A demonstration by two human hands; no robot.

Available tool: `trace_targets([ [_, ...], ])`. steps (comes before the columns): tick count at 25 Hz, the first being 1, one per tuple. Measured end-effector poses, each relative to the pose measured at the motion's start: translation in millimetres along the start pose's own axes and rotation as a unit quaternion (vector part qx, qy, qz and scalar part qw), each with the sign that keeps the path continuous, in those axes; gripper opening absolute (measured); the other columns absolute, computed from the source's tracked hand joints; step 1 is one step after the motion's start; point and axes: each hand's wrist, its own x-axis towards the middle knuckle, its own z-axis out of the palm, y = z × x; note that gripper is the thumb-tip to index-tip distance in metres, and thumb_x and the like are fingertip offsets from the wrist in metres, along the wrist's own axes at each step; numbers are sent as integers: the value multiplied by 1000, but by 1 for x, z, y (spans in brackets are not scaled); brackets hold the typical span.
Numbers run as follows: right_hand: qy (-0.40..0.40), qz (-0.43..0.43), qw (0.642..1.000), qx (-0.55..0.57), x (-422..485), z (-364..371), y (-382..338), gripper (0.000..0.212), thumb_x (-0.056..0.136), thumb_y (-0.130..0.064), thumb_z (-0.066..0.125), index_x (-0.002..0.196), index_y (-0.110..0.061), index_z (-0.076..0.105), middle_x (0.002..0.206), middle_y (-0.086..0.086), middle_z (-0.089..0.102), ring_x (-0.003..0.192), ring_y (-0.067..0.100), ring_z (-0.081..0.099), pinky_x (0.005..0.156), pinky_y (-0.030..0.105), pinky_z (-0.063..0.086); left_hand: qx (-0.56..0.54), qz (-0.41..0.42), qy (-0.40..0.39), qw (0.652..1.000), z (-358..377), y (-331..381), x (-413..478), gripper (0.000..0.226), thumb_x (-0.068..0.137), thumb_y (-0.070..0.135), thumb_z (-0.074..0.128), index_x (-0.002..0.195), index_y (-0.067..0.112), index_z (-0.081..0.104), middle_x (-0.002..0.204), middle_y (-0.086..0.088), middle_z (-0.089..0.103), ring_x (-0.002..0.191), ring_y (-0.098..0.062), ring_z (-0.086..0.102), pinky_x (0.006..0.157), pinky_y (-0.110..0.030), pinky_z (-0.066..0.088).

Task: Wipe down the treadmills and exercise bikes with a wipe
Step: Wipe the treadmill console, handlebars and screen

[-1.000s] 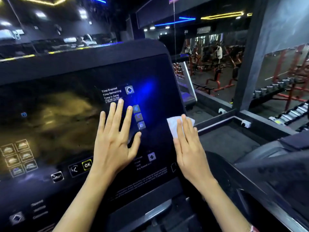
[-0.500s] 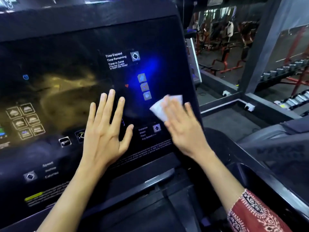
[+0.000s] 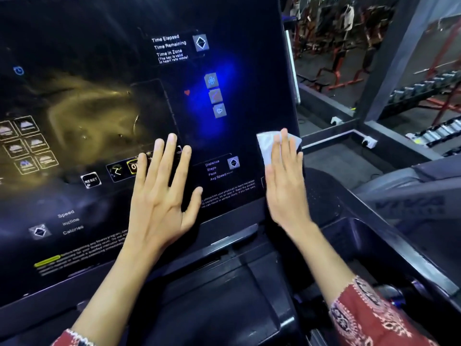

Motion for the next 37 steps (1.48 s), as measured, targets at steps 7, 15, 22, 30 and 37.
trace_targets([
  [7,-89,-221,966,-103,-41,-5,26,48,104,-25,26,151,-16,20,153,1,22,143,22,23,117,41,12,-22,0,-8,1000,5,14,-9,60,88,29,50,138,-3,43,148,-27,30,139,-40,25,115,-47,12],
  [15,-125,-176,974,-65,-55,1,9,48,105,-25,19,151,-10,16,157,4,15,147,14,4,120,34,2,-43,12,-39,998,13,35,-16,62,85,27,53,139,-1,43,150,-23,29,140,-37,23,116,-43,10],
  [22,-94,59,994,-16,-48,-23,39,55,103,-15,23,152,-14,-2,159,0,-6,147,11,-10,119,28,-8,-52,4,-46,998,14,42,-30,62,85,27,52,139,-1,42,150,-21,27,140,-37,24,114,-46,15],
  [30,-141,-171,966,-130,-46,-28,53,49,104,-26,21,153,-24,14,156,-4,19,144,24,19,118,35,1,-55,-8,-56,997,4,33,-46,59,87,27,50,139,1,43,151,-21,28,141,-35,24,116,-41,14],
  [37,-246,-448,856,-80,-12,-8,-19,59,83,3,34,139,-12,43,147,5,43,138,29,29,117,38,8,-44,-31,-75,996,-14,9,-75,58,88,28,50,140,3,43,151,-20,27,142,-33,23,116,-41,14],
])
